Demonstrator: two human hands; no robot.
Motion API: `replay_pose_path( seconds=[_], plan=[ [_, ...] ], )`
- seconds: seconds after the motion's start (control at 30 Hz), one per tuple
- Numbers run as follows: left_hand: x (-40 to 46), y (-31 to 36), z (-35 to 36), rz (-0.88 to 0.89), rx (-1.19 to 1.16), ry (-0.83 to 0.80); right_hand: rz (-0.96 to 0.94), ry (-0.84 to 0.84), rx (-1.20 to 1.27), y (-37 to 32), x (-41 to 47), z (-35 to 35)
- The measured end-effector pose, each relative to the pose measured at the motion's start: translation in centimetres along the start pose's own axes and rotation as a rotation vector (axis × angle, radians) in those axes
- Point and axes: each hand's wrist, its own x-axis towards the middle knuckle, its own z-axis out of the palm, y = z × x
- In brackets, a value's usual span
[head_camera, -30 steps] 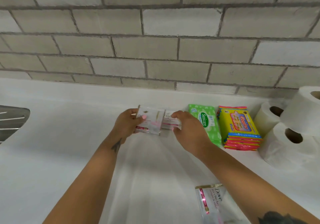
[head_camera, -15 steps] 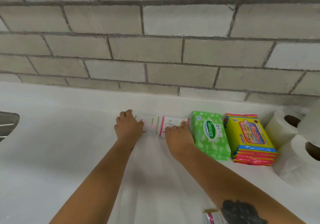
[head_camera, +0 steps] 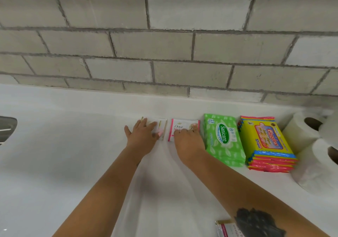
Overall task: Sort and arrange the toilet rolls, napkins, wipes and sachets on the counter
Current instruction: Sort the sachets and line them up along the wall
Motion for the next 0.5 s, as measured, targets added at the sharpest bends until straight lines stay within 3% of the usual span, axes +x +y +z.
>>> replay_pose_path(
  seconds=[0.3,0.5],
  plan=[
    [-1.4,2.3,-0.7,0.081,-0.088,0.077,-0.039,-0.033,-0.027,0.4,-0.5,-1.4],
    [-4.2,4.2,-2.3,0.104,-0.218,0.189,-0.091,0.159,0.179,1.8,-4.1,-3.9]
  ],
)
